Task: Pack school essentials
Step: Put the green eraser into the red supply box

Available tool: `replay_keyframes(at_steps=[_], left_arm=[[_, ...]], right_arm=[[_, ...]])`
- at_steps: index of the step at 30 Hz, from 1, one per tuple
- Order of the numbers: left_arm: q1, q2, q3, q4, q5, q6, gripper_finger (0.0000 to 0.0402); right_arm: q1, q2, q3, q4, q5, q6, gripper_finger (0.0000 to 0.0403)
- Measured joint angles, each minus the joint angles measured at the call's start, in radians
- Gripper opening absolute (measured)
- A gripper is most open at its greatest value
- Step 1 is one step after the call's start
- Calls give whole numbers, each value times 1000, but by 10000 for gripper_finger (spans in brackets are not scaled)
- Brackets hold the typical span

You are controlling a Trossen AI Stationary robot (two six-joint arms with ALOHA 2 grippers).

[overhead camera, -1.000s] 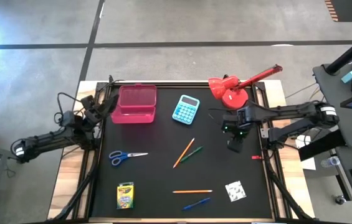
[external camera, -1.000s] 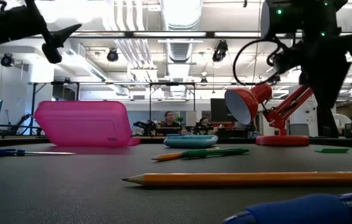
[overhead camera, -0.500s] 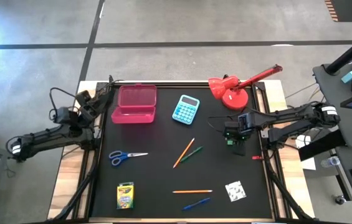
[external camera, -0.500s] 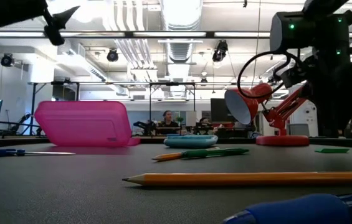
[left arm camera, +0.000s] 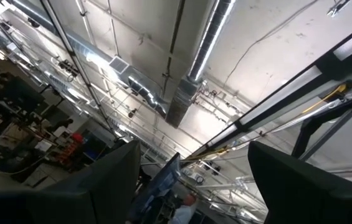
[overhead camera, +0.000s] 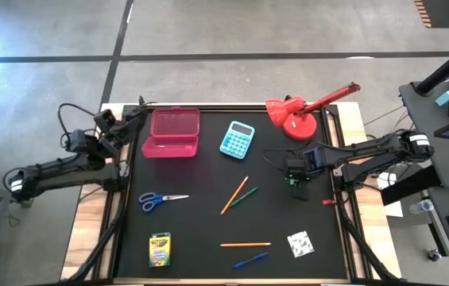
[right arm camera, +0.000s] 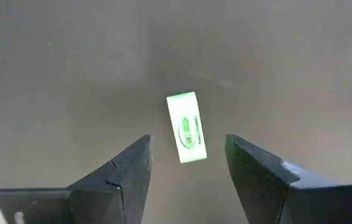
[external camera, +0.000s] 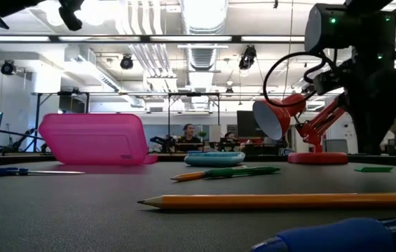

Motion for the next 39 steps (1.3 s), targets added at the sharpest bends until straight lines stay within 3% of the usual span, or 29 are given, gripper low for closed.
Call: replay_keyframes(at_steps=[21, 33, 39], left_arm=[[0, -14, 12, 24, 16, -6, 280], [0, 0, 10, 20, 16, -12, 280], [0, -1, 10, 19, 16, -12, 280]], right_arm=[[0, 309, 2, 46, 38, -22, 188], [2, 306, -1, 69, 25, 9, 56], [1, 233, -1, 67, 15, 65, 46]])
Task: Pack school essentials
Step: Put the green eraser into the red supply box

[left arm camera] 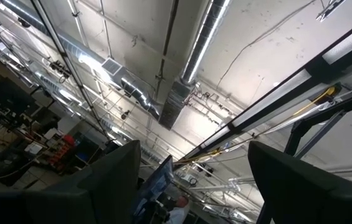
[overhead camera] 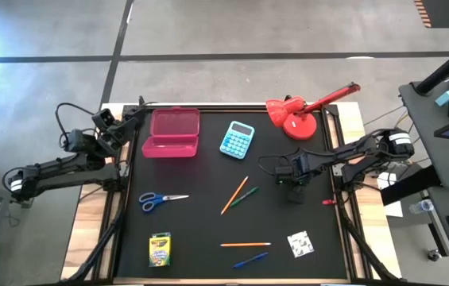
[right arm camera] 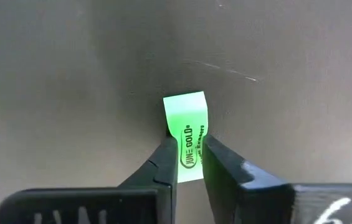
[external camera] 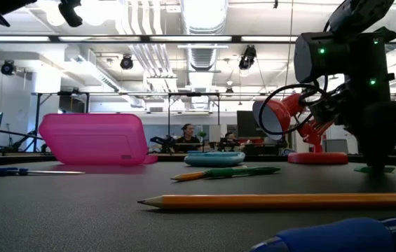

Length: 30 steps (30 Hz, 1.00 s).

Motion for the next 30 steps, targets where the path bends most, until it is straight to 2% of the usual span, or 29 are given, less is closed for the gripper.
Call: replay_keyframes(at_steps=[8, 12, 16, 22, 30], left_arm=[[0, 1, -1, -1, 3, -1, 280], [0, 12, -11, -7, 6, -8, 280], [0, 50, -18, -48, 14, -91, 280], [0, 148, -16, -86, 57, -184, 280], [0, 213, 11, -65, 134, -211, 280]], right_arm=[[-1, -170, 23, 73, 12, 132, 48], [-3, -223, 37, 186, 15, 181, 48], [-5, -231, 37, 356, 18, 205, 48], [-27, -176, 37, 705, 105, 205, 48], [-107, 1, 38, 1191, 122, 245, 48]])
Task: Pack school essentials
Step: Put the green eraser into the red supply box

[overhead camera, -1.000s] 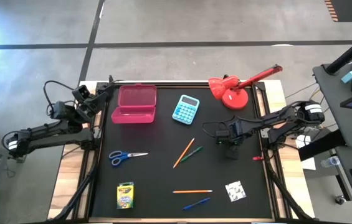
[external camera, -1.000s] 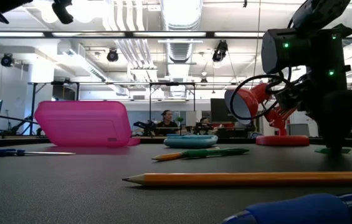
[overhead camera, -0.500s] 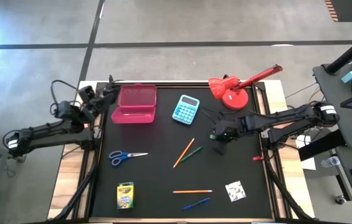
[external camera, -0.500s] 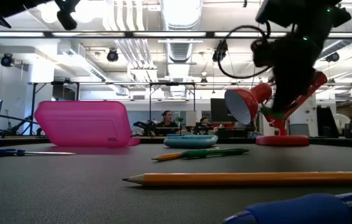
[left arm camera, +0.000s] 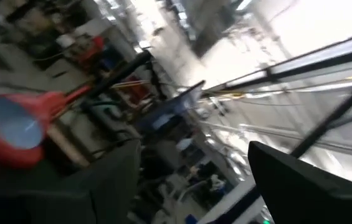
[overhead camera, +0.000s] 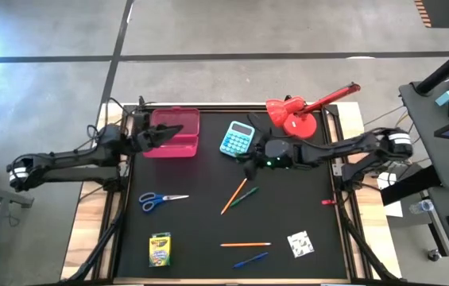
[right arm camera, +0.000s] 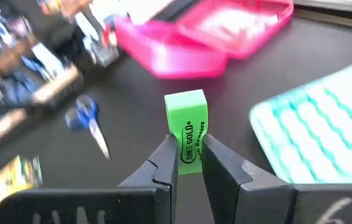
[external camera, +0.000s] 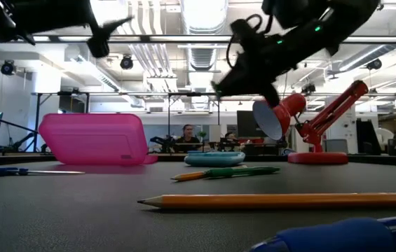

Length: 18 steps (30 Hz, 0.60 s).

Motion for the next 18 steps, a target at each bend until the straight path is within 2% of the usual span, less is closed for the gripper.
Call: replay_keyframes(at_steps=[3, 6, 12, 18], left_arm=[[0, -9, 0, 30, 18, 0, 280], [0, -29, 0, 51, 25, 3, 280], [0, -45, 1, 57, 61, 3, 280], [0, -64, 1, 66, 90, 11, 280]], right_arm=[[-12, 85, 1, 206, 19, 18, 48], [-17, 176, 44, 314, 21, 35, 48], [-17, 362, 254, 291, 13, -13, 48], [-36, 471, 479, 60, 10, -86, 48]])
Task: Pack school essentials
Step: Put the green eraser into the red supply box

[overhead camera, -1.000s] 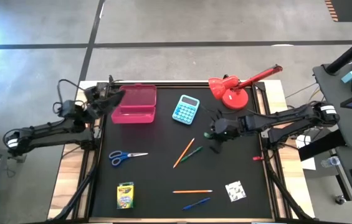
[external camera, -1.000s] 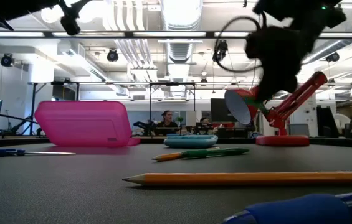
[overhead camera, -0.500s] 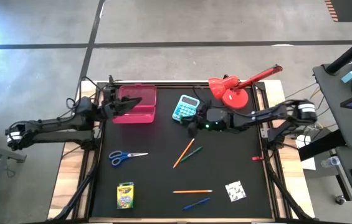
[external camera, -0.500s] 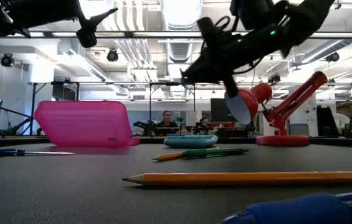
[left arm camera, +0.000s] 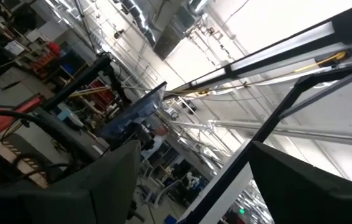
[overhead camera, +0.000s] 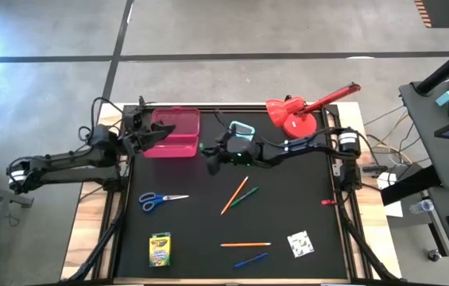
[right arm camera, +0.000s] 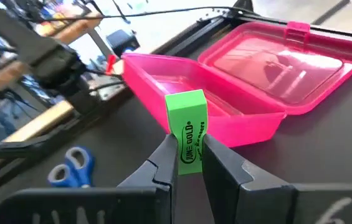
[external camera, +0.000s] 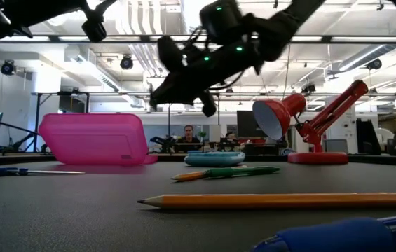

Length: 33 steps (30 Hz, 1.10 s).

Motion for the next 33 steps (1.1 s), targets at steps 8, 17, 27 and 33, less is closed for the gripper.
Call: replay_keyframes(at_steps=[8, 17, 27, 33], left_arm=[[0, -40, -1, 2, 4, 2, 280], [0, -66, -1, -1, 4, 2, 280], [2, -69, -2, -1, 9, 11, 280], [2, -71, -2, -2, 9, 14, 280]], right_arm=[[-27, 116, 180, -24, -4, -36, 48], [-47, 234, 347, -35, 6, -38, 48], [-58, 302, 471, -196, 30, -40, 48], [-59, 302, 490, -248, 30, -36, 48]])
